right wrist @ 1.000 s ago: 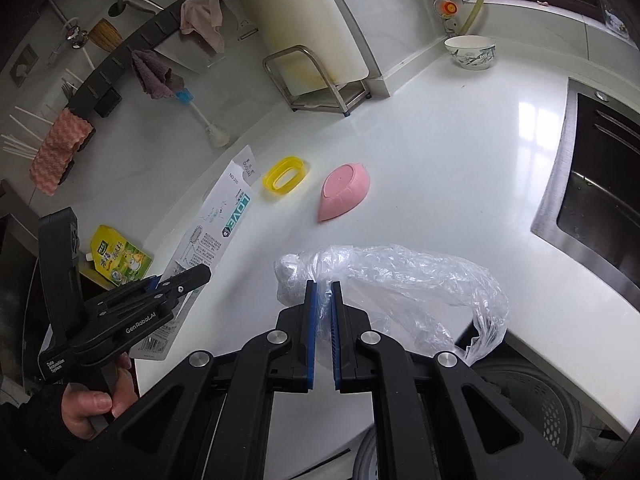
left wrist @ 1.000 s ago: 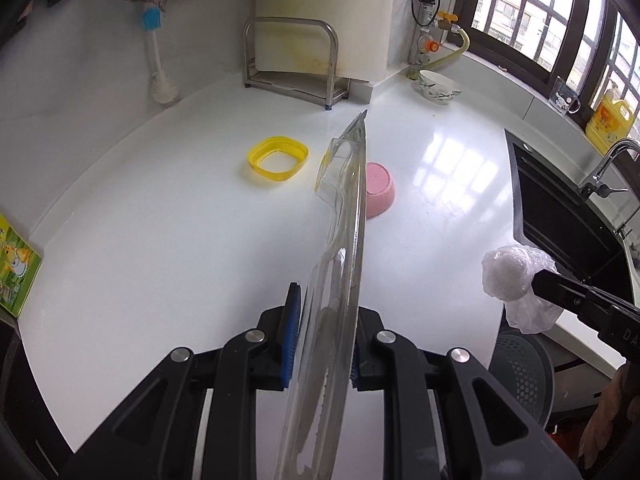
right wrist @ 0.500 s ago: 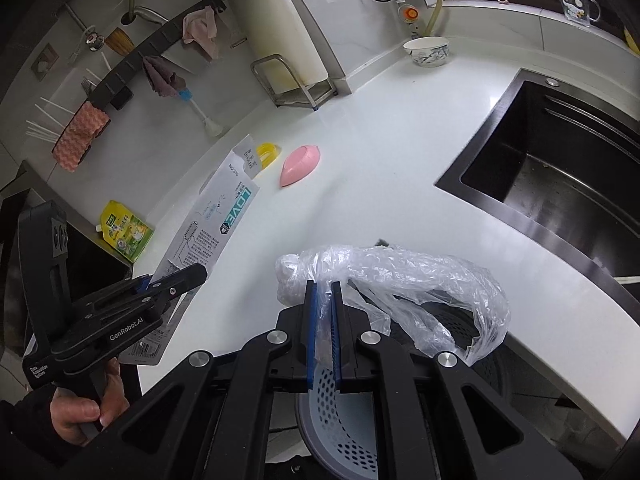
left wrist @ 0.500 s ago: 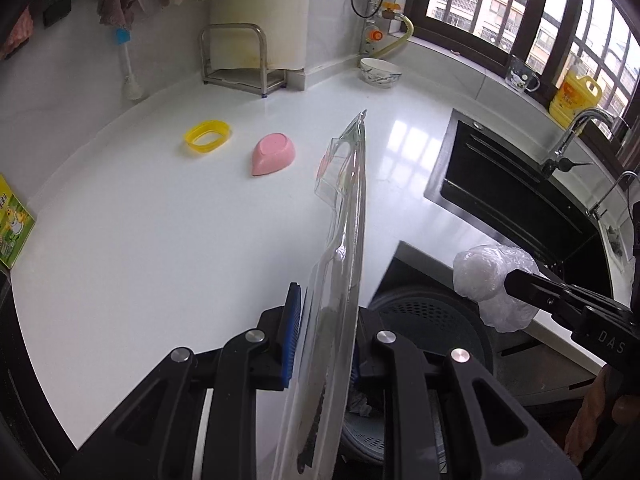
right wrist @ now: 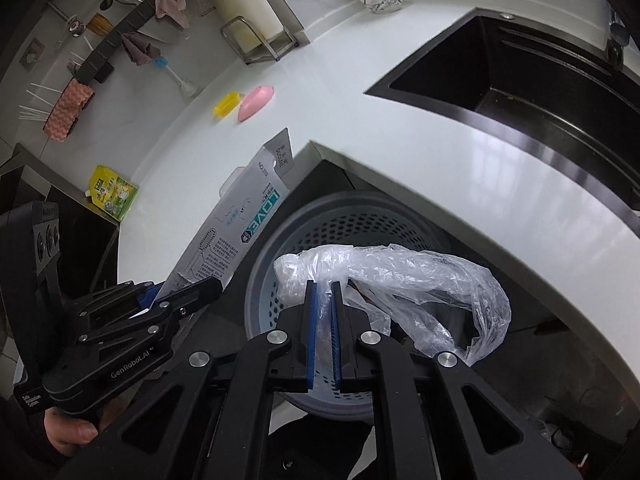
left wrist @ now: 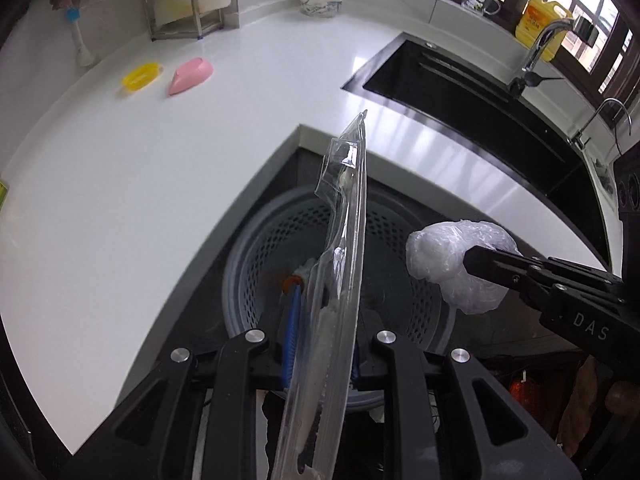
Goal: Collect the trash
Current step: 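Carry the bag and packaging tray over the wastebasket with both tools, then open both tools to drop the bag and tray into the wastebasket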
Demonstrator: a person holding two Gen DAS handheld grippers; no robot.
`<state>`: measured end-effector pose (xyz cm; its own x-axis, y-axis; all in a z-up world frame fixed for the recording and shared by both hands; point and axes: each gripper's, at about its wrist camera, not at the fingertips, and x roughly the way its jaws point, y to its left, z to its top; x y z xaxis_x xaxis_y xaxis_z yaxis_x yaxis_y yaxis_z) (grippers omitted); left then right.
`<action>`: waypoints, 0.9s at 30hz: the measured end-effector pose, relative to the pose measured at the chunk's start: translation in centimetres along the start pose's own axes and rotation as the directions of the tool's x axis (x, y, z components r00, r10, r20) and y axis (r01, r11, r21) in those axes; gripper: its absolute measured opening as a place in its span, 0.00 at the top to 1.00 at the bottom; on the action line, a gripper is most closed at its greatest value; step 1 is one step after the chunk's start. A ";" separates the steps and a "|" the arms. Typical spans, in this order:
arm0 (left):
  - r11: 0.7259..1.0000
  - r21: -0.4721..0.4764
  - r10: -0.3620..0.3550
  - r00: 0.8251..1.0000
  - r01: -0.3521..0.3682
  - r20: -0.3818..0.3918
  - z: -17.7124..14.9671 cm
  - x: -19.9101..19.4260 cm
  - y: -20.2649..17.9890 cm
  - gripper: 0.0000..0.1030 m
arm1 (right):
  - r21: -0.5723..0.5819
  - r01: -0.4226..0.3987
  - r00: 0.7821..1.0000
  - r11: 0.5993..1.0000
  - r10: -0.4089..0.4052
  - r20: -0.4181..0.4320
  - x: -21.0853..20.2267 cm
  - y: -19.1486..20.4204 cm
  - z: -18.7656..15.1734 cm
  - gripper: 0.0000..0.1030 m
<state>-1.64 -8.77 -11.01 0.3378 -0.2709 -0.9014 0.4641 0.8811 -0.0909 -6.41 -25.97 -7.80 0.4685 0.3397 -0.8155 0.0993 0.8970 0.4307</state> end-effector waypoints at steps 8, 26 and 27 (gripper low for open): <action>1.000 0.006 0.012 0.996 -0.012 -0.086 -0.9 4.9 -0.8 0.79 | 0.004 0.005 0.998 1.000 -0.005 -0.057 3.6 -1.7 -0.7 0.94; 0.988 -0.100 0.110 0.991 -0.118 -0.083 -1.7 3.4 1.9 0.24 | 0.026 0.037 0.997 0.999 -0.035 -0.065 3.8 -2.8 -0.6 0.60; 0.987 -0.108 0.112 0.990 -0.121 -0.080 -1.9 3.0 2.1 0.20 | 0.023 0.037 0.997 0.999 -0.035 -0.063 3.6 -2.7 -0.6 0.59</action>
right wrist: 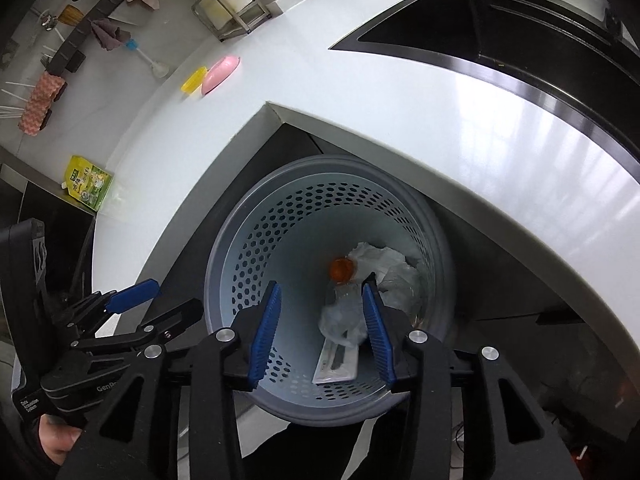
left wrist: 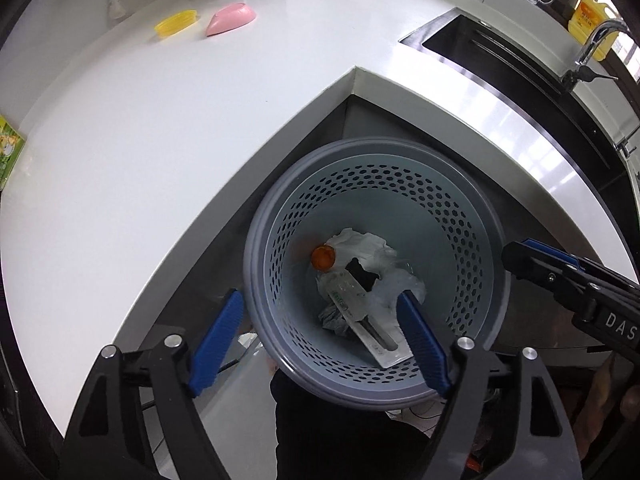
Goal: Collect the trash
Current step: 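Open both tools to drop the bag and tray into the wastebasket, then move both open tools toward the yellow lid and pink bowl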
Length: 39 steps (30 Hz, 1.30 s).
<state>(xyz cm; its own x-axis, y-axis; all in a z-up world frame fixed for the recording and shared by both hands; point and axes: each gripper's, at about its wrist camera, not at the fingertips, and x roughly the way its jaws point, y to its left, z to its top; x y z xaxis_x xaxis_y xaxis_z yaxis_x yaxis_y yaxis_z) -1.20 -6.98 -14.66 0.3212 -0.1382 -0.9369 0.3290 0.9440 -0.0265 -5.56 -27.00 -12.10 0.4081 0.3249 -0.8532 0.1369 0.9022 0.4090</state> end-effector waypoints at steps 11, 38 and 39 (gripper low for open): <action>0.996 -0.080 0.043 0.998 -0.040 0.035 -0.5 -3.7 0.4 0.07 | -0.017 0.006 1.000 1.000 -0.005 0.020 -2.4 1.1 -0.3 0.51; 0.981 -0.174 0.115 0.976 -0.083 0.182 1.7 -11.0 4.6 0.07 | -0.130 0.010 0.993 0.992 0.006 0.120 -5.0 7.5 3.8 0.45; 0.980 -0.177 0.120 0.975 -0.086 0.189 2.1 -11.2 5.1 0.07 | -0.133 0.010 0.992 0.991 0.007 0.125 -4.8 7.9 4.1 0.44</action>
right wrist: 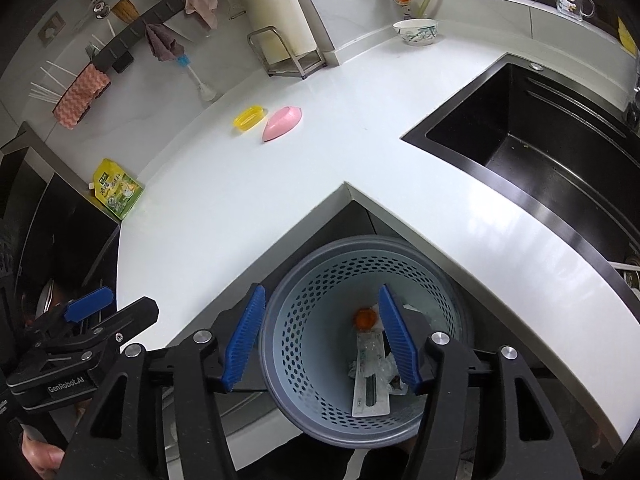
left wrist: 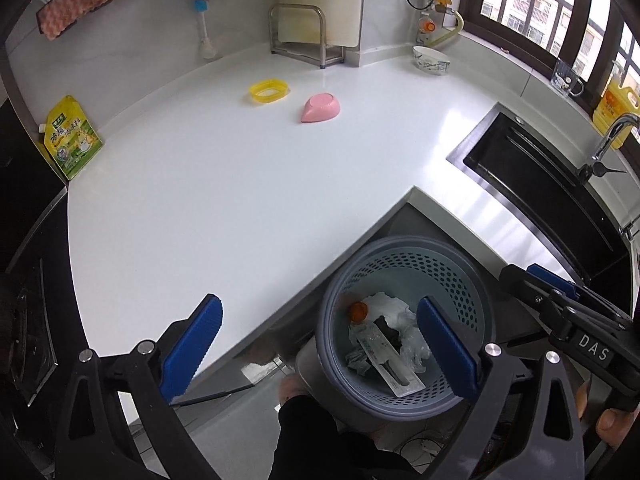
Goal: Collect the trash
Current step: 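Move both open tools toward the yellow lid and pink bowl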
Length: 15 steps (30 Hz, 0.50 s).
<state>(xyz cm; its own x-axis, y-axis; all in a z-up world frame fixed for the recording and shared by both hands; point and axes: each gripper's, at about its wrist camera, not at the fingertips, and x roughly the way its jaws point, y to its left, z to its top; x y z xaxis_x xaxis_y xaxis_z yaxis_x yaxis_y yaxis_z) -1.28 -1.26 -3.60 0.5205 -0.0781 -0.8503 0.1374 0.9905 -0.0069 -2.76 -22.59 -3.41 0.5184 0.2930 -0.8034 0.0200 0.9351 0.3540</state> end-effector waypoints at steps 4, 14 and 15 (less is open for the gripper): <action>1.000 -0.011 0.008 0.999 -0.008 0.037 2.0 0.0 2.1 0.07 | -0.007 0.003 1.000 1.000 -0.003 0.013 1.1 1.4 1.5 0.43; 0.999 -0.012 0.045 0.994 -0.044 0.102 8.7 2.5 8.0 0.07 | -0.005 0.028 0.999 1.000 -0.028 0.043 5.6 5.3 7.0 0.41; 0.999 -0.011 0.052 0.993 -0.051 0.107 9.4 3.0 8.7 0.07 | -0.005 0.032 0.998 0.999 -0.032 0.049 6.2 5.7 7.6 0.41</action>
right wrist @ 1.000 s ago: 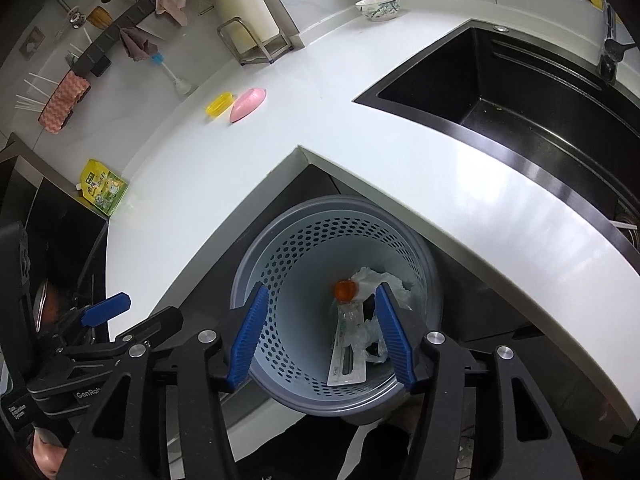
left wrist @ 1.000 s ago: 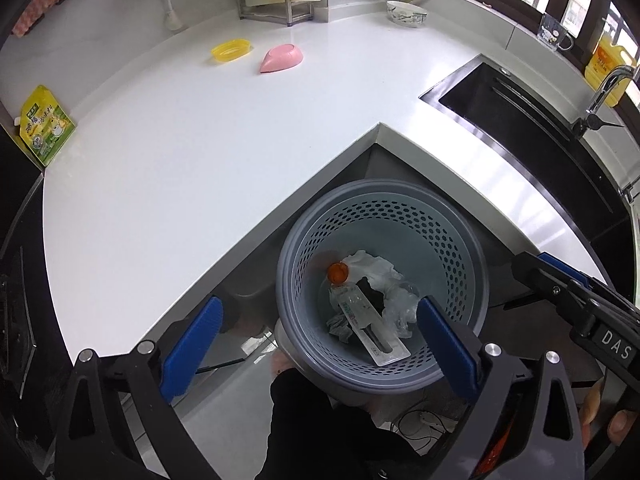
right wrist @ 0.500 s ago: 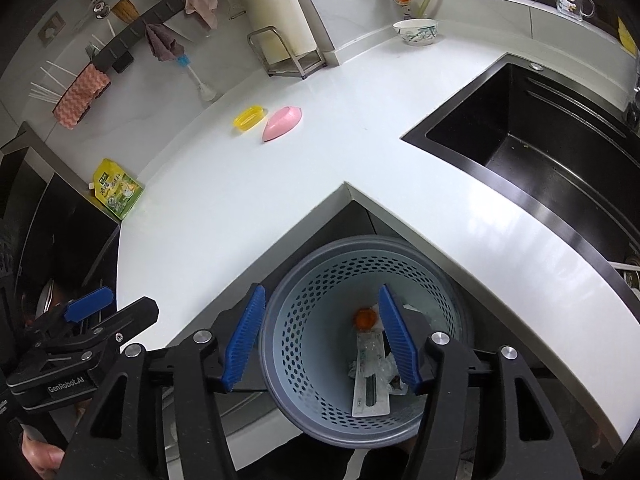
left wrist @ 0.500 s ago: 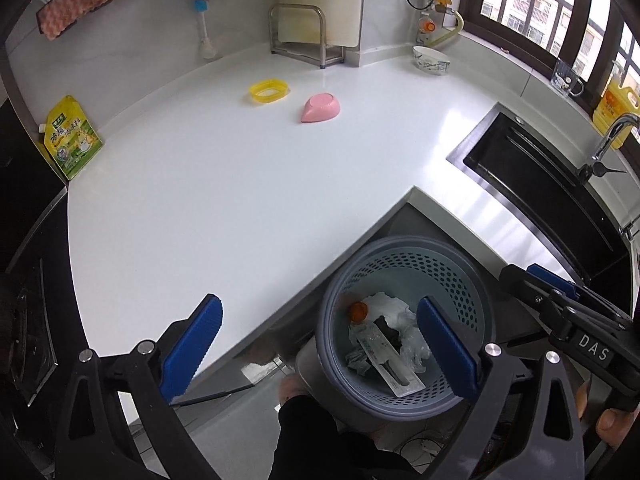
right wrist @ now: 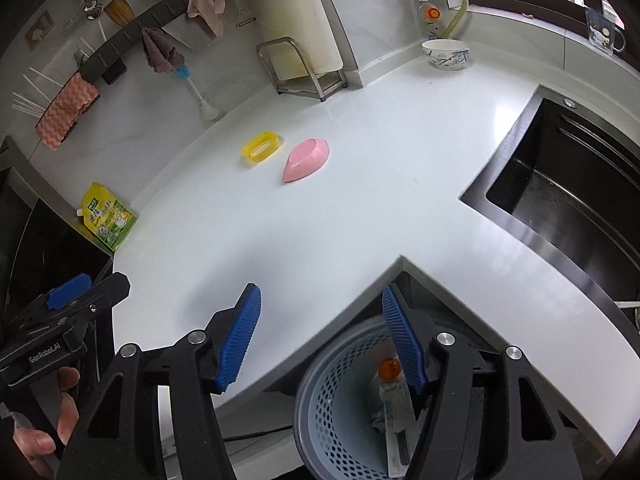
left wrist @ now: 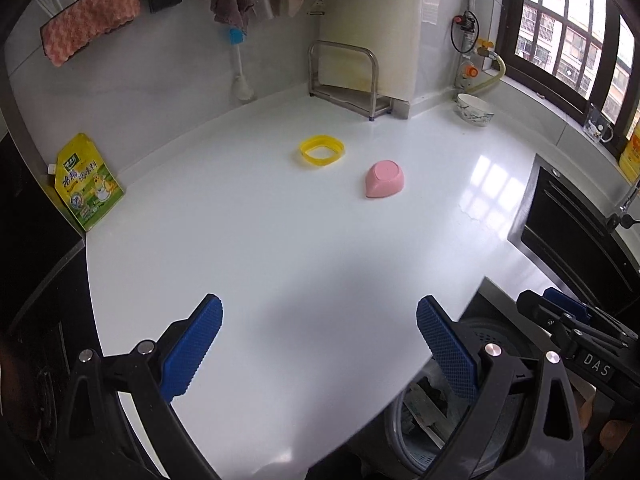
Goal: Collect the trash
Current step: 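Move both open tools toward the yellow lid and pink bowl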
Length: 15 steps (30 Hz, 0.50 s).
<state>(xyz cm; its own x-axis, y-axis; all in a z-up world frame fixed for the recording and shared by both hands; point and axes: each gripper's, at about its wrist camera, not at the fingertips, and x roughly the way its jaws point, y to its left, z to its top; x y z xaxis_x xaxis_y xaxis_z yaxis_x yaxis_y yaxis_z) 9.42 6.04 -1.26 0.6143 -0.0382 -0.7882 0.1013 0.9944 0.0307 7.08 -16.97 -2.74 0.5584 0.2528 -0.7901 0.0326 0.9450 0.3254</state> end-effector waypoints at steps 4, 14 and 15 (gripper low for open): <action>1.000 0.004 0.002 1.000 -0.002 0.016 2.9 2.8 2.3 0.07 | 0.005 0.030 0.999 1.000 -0.030 0.022 2.4 1.4 2.3 0.40; 0.999 0.027 -0.023 0.999 0.021 0.043 9.8 10.6 6.1 0.07 | 0.062 0.102 0.994 0.993 -0.105 0.041 9.6 3.1 7.0 0.39; 0.999 0.034 -0.024 0.999 0.023 0.042 10.3 11.5 6.3 0.07 | 0.067 0.108 0.993 0.992 -0.111 0.040 10.3 3.2 7.4 0.39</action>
<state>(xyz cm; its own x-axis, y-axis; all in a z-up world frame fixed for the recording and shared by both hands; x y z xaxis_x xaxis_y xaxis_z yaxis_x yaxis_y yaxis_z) 25.20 10.82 -3.81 0.6440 -0.0665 -0.7621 0.1419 0.9893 0.0337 19.08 -12.88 -5.98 0.5839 0.1382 -0.8000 0.1480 0.9508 0.2722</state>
